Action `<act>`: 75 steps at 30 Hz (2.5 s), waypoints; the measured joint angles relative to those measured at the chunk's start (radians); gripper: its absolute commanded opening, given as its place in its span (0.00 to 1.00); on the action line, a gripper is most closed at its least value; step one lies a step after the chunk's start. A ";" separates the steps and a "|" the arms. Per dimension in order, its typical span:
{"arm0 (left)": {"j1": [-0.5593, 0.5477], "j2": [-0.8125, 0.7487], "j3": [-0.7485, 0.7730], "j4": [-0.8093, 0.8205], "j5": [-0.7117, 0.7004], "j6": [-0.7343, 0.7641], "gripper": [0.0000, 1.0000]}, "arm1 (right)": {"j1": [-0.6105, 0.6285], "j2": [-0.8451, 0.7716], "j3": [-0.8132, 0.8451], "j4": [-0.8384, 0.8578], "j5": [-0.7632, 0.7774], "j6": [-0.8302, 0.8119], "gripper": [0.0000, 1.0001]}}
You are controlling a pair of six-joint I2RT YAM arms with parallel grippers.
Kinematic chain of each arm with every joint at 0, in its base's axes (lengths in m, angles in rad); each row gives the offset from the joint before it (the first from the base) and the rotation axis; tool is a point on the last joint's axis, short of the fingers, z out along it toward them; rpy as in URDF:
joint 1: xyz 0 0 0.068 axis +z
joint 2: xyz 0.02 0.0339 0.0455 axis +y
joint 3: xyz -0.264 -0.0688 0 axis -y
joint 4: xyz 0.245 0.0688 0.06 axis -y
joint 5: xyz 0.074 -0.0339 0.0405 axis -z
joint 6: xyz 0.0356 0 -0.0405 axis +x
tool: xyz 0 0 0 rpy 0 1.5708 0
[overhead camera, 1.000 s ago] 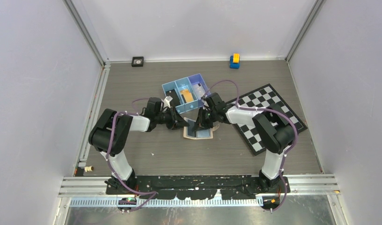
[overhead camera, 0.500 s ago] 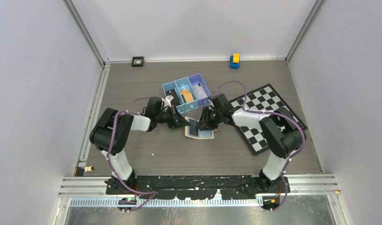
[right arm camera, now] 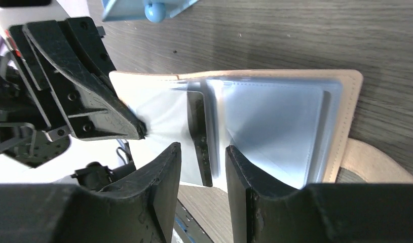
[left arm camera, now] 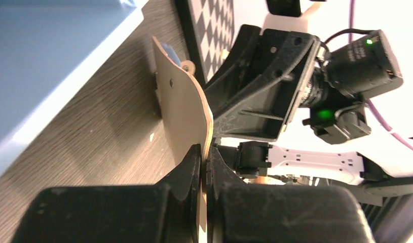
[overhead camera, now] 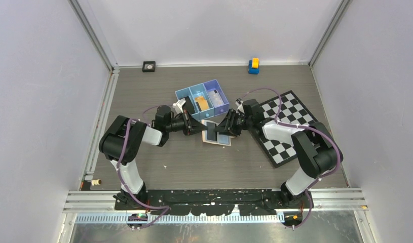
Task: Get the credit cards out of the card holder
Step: Remove the credit card from the card holder, then place the credit card in the storage box.
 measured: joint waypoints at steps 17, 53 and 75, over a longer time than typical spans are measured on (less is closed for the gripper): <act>0.027 0.119 -0.023 0.428 0.054 -0.264 0.00 | -0.029 -0.006 -0.070 0.272 -0.130 0.148 0.37; 0.039 0.058 -0.024 0.376 0.050 -0.221 0.00 | -0.106 0.032 -0.207 0.724 -0.242 0.408 0.00; 0.040 -0.346 0.060 -0.679 -0.241 0.390 0.00 | -0.203 -0.203 -0.228 0.464 -0.118 0.229 0.01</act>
